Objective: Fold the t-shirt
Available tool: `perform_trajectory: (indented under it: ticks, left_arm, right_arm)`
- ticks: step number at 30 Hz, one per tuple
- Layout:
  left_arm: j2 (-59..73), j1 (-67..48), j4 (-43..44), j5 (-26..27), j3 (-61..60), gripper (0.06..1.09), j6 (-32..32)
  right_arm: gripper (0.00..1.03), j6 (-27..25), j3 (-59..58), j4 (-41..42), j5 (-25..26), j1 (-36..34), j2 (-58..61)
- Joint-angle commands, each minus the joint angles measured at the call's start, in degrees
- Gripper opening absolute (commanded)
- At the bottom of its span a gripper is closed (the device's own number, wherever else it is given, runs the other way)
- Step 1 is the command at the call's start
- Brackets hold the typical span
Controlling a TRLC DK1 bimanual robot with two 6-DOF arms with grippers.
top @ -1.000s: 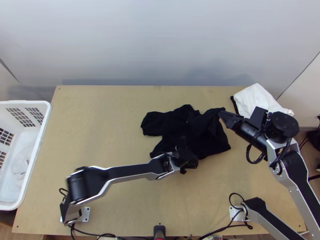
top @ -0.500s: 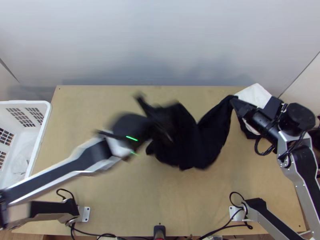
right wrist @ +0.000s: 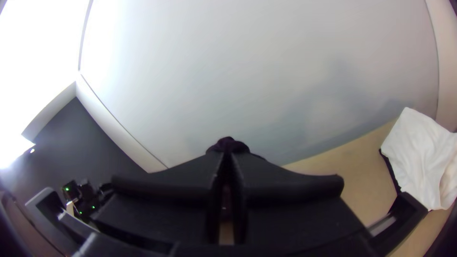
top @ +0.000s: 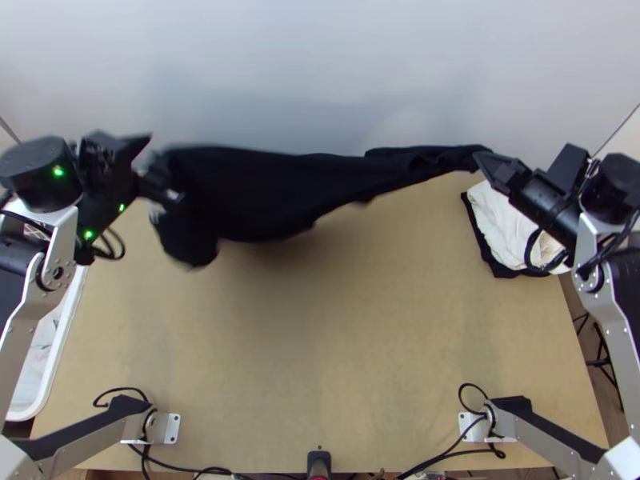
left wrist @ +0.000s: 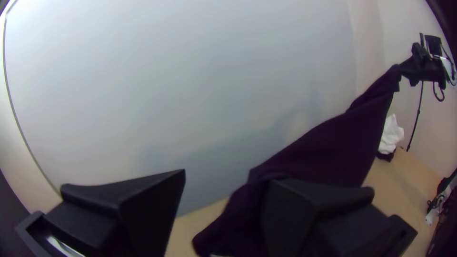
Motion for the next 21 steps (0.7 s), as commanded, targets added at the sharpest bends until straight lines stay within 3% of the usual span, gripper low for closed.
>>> perform_trajectory:
  ticks: [1, 21]
  left_arm:
    - [-6.8, 10.8, -5.0, 10.5, -15.4, 1.04, -2.0]
    - [-15.5, -5.1, -9.5, 11.1, -21.9, 1.03, -1.4]
  right_arm:
    - [0.03, 0.8, 6.0, -0.9, 0.0, 1.5, 3.8]
    - [0.03, 1.0, 6.5, -3.0, 0.5, 8.4, 2.0]
